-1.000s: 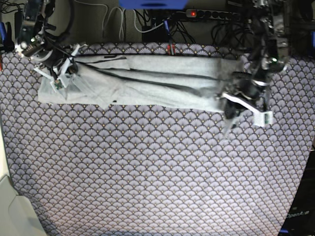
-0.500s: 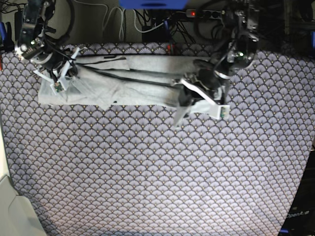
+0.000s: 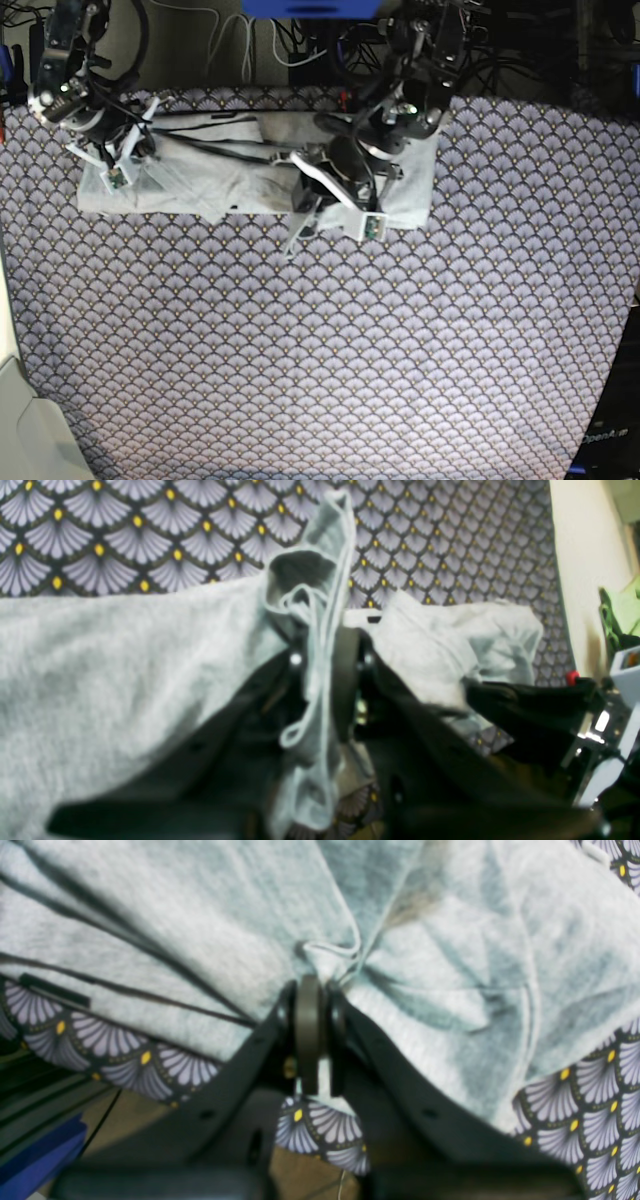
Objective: Fold the T-shirt properly
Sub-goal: 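Grasp the strip end with the left gripper and fold it toward the middle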
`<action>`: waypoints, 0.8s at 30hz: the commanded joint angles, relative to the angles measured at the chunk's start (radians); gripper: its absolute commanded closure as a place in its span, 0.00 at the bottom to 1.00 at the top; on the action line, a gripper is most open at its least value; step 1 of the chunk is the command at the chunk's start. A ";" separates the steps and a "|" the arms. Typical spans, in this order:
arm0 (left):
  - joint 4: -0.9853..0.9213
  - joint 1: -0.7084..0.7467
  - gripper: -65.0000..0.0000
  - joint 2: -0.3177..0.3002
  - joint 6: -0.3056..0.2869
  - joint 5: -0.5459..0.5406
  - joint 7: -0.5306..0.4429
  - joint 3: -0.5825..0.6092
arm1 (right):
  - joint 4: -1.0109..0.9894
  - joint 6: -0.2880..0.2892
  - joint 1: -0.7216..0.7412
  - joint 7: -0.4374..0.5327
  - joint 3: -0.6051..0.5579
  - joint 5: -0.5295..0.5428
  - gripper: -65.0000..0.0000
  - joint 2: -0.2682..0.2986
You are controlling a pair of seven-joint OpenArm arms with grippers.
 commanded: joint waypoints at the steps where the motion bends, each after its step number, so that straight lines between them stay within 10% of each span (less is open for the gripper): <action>1: 0.016 -0.016 0.99 0.009 -0.009 -0.012 -0.021 0.003 | 0.012 -0.004 0.003 0.013 0.005 0.003 1.00 0.013; 10: 0.017 -0.008 0.94 0.006 -0.016 -0.015 -0.013 0.003 | 0.012 -0.004 0.005 0.013 0.005 0.003 1.00 0.013; 19: 0.030 0.001 0.11 -0.023 -0.016 -0.015 -0.022 0.105 | 0.012 -0.004 0.001 0.013 -0.012 0.003 1.00 0.027; 24: 0.129 0.006 0.00 -0.029 -0.007 -0.005 -0.022 0.085 | 0.013 -0.004 0.001 0.013 -0.029 0.005 1.00 0.047</action>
